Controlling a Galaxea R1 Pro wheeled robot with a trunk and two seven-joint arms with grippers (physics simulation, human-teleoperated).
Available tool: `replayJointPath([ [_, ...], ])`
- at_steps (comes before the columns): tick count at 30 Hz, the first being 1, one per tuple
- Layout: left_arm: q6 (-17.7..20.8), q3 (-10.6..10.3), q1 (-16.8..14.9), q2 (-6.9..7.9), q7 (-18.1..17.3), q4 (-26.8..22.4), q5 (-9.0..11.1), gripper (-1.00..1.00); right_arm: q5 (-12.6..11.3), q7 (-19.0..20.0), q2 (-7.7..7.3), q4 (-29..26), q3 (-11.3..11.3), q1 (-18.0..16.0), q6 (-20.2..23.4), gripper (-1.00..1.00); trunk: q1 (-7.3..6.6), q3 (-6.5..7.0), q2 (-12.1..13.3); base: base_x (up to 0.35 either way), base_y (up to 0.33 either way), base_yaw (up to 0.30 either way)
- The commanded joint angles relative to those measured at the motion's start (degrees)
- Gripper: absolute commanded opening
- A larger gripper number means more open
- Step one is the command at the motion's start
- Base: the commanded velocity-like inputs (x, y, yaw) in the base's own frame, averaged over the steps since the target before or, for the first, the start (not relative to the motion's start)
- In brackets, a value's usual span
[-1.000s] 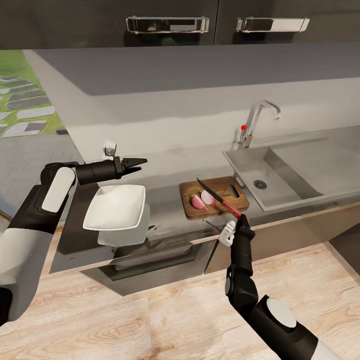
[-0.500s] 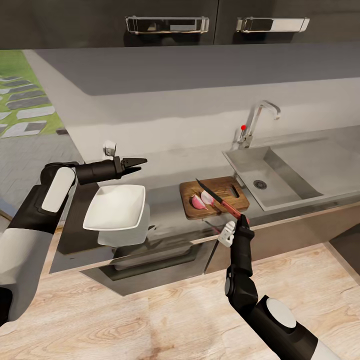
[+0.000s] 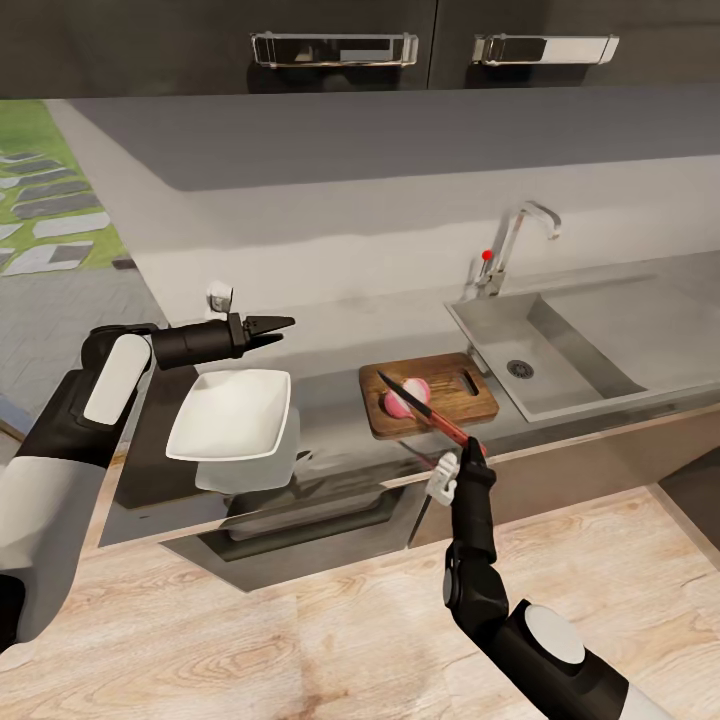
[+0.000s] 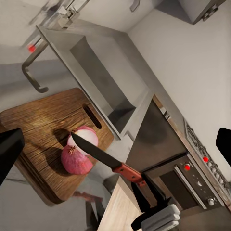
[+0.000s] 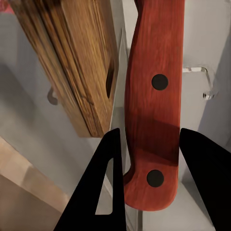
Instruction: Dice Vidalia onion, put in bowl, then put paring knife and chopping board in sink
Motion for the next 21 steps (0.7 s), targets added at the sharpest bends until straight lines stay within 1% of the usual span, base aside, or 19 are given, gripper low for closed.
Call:
replayJointPath([
  [1, 0.18, -0.06, -0.06, 0.03, -0.21, 0.02, -0.06, 1.00, -0.12, -0.25, -0.06, -0.02, 0.19, -0.08, 0.31, -1.00, 0.03, -0.09, -0.10, 0.000, 0.000, 0.000],
  [15, 0.20, -0.06, -0.06, 0.03, -0.21, 0.02, -0.06, 1.00, -0.12, -0.25, -0.06, 0.44, 0.30, -0.08, 0.32, -1.00, 0.03, -0.09, -0.10, 0.000, 0.000, 0.000],
  [16, 0.19, 0.03, -0.06, 0.03, -0.21, 0.01, -0.06, 1.00, 0.41, -4.82, 0.11, -3.34, -1.08, -0.08, 1.03, -1.00, 0.03, -0.09, -0.10, 0.000, 0.000, 0.000],
  [17, 0.19, 0.03, -0.06, 0.03, -0.21, 0.00, -0.06, 1.00, 0.41, -4.82, 0.11, -4.02, -2.71, -0.08, 1.02, -1.00, 0.03, -0.09, -0.10, 0.000, 0.000, 0.000],
  [21, 0.17, 0.03, -0.06, 0.03, -0.21, 0.02, -0.06, 1.00, 0.41, -4.82, 0.11, -4.26, -3.31, -0.08, 1.02, -1.00, 0.03, -0.09, -0.10, 0.000, 0.000, 0.000],
])
